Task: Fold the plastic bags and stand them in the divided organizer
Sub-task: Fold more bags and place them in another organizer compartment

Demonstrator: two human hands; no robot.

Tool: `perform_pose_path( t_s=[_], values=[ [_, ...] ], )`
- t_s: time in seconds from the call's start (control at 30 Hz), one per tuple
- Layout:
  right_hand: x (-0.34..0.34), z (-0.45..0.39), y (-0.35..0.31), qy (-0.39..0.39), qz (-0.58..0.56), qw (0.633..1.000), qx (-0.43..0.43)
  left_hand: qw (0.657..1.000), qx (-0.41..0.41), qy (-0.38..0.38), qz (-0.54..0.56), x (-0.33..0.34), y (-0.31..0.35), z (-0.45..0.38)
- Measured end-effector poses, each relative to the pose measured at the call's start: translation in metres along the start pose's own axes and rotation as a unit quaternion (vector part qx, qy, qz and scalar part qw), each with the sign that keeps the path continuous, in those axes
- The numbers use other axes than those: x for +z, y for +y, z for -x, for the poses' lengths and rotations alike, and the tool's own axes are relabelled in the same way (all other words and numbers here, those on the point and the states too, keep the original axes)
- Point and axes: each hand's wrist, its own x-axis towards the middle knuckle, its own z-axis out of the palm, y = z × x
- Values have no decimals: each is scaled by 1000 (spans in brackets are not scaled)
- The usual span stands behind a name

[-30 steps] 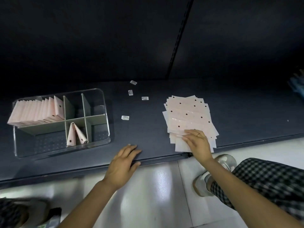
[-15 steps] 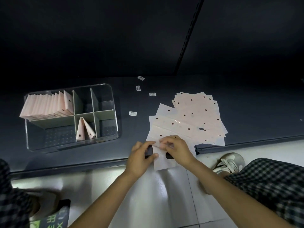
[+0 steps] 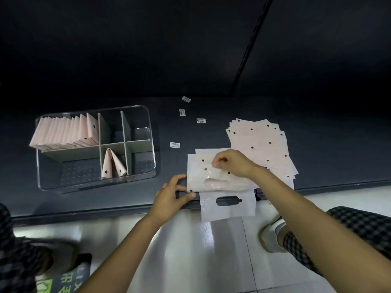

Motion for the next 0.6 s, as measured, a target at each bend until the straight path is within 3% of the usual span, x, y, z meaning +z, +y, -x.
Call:
perform_pose_path(
  t_s=[0.1,0.23,0.47,0.6],
  values=[
    [-3,-21,3,-7,105,994,43,999,17,40,-28,5,2,-2],
    [1,-33,3,-20,79,994,74,996,36,50,-65,12,2,-6],
    [17,-7,9,-147,27,989,24,991,69,63,-100,22,-6,-8],
    [22,11,20,-166,43,985,-14,988,104,87,-72,21,-2,-10]
  ],
)
